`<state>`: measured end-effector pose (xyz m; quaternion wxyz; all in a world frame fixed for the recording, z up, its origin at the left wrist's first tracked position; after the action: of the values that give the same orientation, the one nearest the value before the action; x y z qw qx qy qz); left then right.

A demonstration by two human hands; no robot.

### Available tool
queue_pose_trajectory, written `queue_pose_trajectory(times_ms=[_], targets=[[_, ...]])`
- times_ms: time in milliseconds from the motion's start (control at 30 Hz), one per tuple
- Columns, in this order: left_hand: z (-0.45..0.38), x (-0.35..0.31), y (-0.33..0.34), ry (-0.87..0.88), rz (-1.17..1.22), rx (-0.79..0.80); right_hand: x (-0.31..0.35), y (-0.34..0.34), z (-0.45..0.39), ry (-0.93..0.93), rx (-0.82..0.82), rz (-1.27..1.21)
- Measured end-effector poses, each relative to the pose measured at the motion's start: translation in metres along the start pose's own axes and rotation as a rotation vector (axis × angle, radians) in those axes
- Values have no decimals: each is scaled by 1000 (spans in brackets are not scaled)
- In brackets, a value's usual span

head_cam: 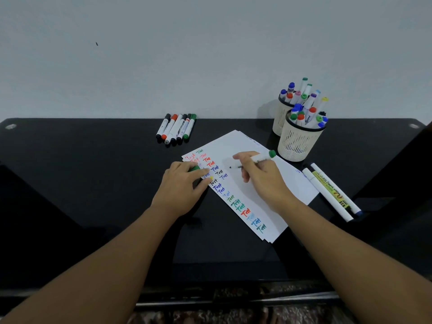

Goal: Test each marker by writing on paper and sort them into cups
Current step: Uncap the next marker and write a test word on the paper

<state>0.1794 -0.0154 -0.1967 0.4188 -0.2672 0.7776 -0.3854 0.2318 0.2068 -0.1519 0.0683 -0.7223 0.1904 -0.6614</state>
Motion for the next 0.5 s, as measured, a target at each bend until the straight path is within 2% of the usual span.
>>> queue_pose_trajectory(times_ms=[167,500], targets=[[0,2,1,-14,6,-13,-13,-5,11,0,8,-41],[0,1,0,-38,8,-8,-9,1,14,16,111,93]])
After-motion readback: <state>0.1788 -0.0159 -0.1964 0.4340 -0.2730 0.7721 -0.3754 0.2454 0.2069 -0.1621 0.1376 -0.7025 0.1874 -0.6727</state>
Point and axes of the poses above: each hand's wrist, its own z-axis away from the middle knuckle, its own y-axis out of the palm, x = y × z, the point moved 1 cm from there along -z, towards the middle knuckle, and after that the axes turned 5 degrees about z, right-handed, at the moved point
